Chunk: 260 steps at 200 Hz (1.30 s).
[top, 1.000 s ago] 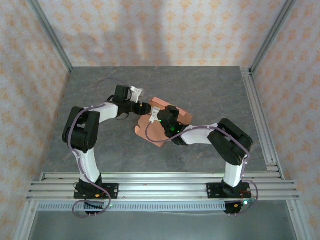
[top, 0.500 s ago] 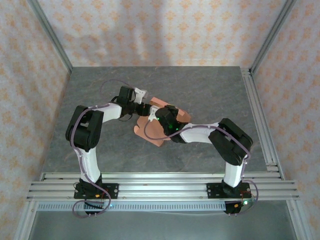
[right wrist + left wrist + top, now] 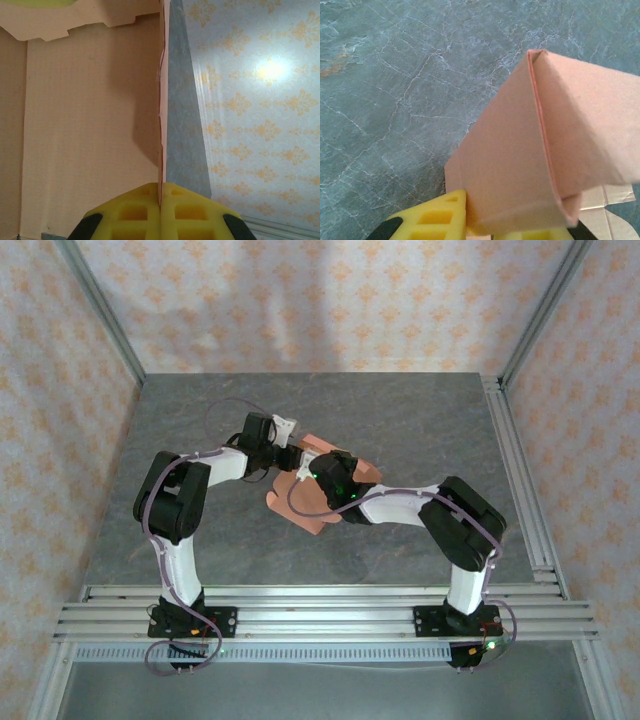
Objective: Fold the paper box
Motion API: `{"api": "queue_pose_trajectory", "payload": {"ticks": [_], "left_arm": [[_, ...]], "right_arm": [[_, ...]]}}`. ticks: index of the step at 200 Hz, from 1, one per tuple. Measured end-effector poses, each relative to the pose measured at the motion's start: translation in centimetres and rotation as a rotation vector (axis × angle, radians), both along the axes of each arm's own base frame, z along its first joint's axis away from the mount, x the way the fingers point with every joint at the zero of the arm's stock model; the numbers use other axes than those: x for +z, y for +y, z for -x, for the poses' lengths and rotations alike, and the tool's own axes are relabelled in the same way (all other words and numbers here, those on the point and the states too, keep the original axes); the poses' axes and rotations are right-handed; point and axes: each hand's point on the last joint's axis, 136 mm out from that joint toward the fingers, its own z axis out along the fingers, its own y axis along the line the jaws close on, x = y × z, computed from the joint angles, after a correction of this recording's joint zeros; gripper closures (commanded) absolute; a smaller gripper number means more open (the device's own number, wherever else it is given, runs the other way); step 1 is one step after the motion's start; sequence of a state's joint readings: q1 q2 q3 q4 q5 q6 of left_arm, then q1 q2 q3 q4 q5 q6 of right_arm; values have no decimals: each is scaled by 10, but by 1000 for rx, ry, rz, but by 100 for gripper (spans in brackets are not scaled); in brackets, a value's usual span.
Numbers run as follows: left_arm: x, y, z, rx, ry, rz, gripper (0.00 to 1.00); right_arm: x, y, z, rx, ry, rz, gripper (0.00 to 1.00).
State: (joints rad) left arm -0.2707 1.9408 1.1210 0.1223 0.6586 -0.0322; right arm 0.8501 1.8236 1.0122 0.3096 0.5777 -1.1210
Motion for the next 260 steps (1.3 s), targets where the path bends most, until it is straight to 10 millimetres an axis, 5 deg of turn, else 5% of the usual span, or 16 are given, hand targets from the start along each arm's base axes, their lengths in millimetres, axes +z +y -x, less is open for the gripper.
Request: {"api": "queue_pose_trajectory", "payload": {"ticks": [24,50,107,141,189,260], "left_arm": [[-2,-2,0,-4,-29,-14,86],[-7,-3,3,-2,-41,-25,86],[-8,-1,6,11,-67,-53,86],[-1,-2,20,5,-117,-99,86],[15,-19,37,-45,-226,-169,86],[-3,-37,66,-120,-235,-228,85]], "right_arm": [[3,8,7,21,44,-85,41],[21,17,23,58,115,-242,23],[102,30,46,110,166,-740,19],[132,2,29,-20,196,-1091,22],[125,-45,-15,-354,344,-1413,24],[44,-13,-1,-564,770,-1401,28]]}}
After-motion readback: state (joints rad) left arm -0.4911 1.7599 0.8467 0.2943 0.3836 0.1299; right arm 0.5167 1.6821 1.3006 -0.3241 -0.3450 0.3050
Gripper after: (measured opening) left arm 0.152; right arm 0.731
